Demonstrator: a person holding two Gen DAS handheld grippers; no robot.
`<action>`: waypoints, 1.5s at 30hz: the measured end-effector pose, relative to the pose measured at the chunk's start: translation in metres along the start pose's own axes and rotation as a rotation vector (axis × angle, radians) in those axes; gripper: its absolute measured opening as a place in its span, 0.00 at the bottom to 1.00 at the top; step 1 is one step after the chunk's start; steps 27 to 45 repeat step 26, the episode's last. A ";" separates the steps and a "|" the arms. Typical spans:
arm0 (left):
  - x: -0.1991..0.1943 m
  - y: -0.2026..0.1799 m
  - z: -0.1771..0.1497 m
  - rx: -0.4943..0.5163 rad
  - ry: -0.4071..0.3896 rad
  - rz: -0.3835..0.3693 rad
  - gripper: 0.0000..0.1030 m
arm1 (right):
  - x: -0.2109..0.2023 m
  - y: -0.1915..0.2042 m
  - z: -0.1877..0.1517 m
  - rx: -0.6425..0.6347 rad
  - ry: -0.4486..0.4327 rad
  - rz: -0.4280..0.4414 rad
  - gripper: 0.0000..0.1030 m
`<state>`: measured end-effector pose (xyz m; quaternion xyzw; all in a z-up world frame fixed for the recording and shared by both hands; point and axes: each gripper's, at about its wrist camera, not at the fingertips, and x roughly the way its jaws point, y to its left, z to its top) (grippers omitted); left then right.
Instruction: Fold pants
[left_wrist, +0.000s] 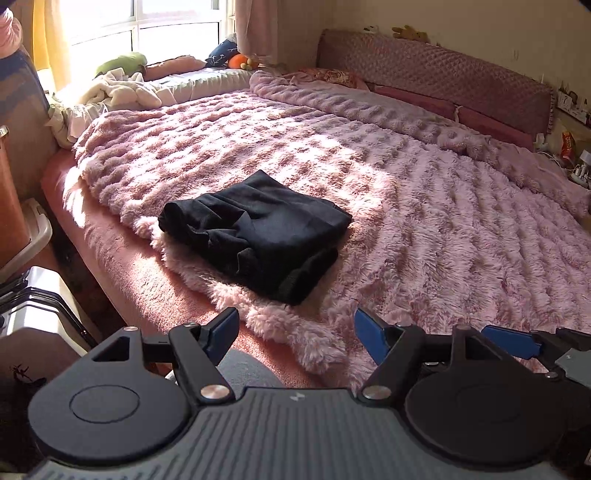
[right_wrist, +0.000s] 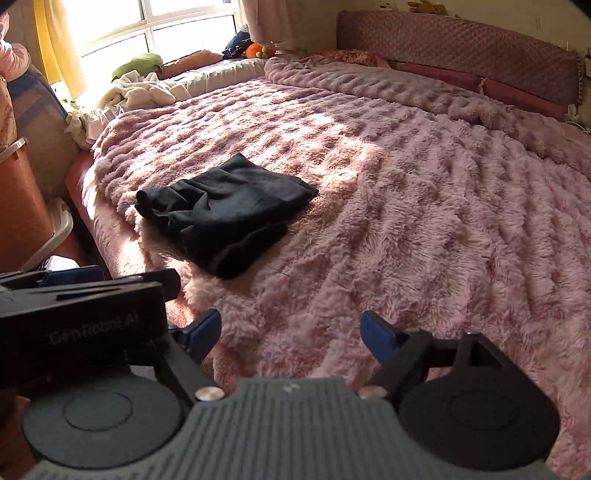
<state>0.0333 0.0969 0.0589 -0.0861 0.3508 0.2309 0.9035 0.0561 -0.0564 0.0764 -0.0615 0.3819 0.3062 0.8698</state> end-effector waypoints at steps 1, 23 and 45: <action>0.000 -0.001 -0.001 0.000 0.000 0.001 0.81 | 0.000 0.000 -0.001 0.003 0.000 0.000 0.76; 0.008 -0.004 -0.011 -0.021 0.022 -0.010 0.81 | 0.006 -0.009 -0.008 0.011 0.008 0.000 0.76; 0.008 -0.005 -0.013 -0.014 0.012 -0.005 0.80 | 0.008 -0.010 -0.009 0.014 0.013 0.002 0.76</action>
